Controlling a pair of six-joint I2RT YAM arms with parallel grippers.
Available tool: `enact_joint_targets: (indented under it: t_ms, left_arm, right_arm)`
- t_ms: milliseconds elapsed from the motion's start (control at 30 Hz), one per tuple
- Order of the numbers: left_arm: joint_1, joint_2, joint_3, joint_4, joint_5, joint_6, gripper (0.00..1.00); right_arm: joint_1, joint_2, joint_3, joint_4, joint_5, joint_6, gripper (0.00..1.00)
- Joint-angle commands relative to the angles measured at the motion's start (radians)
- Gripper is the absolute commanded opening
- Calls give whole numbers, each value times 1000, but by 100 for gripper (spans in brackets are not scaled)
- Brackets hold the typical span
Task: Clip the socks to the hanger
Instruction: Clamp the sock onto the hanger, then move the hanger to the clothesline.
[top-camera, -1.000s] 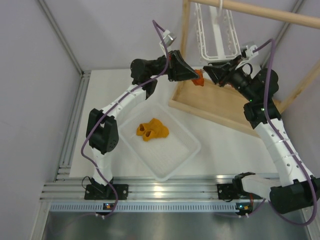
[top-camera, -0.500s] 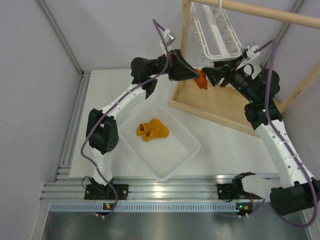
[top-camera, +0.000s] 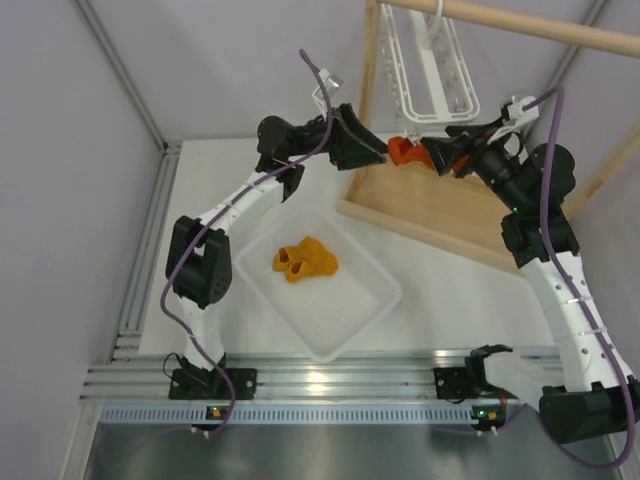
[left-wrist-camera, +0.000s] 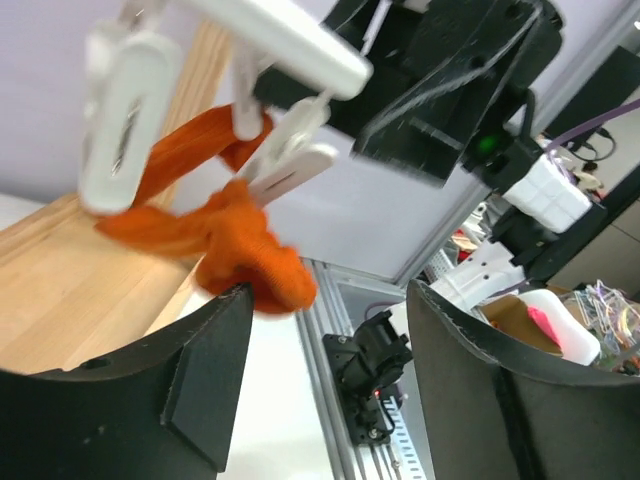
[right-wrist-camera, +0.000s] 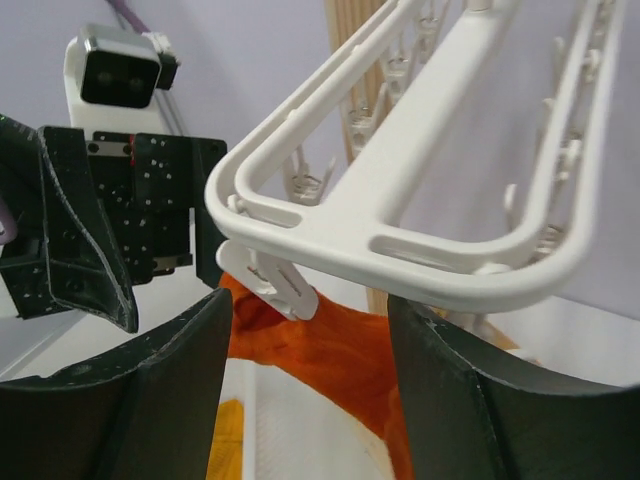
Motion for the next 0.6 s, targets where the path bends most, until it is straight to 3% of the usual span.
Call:
enact_joint_targets:
  t_ms: [0,67,233,567]
  left_arm:
    - [48,-83,-52,-54,-8,127,71]
    - [60,-114,-68,-224,-30,314,72]
    - [62,-165,-62,-465,-129,699,72]
    - [40,-165,-17,-538,-232,932,72]
  right_arm:
    - [-47,-36,30,-10,40,-25,63]
    - [-80,-39,33,-37,52,-21,63]
    - [-162,-11,48,-39,54,-6,63]
    - [-251,79,129,8,116,-15,62]
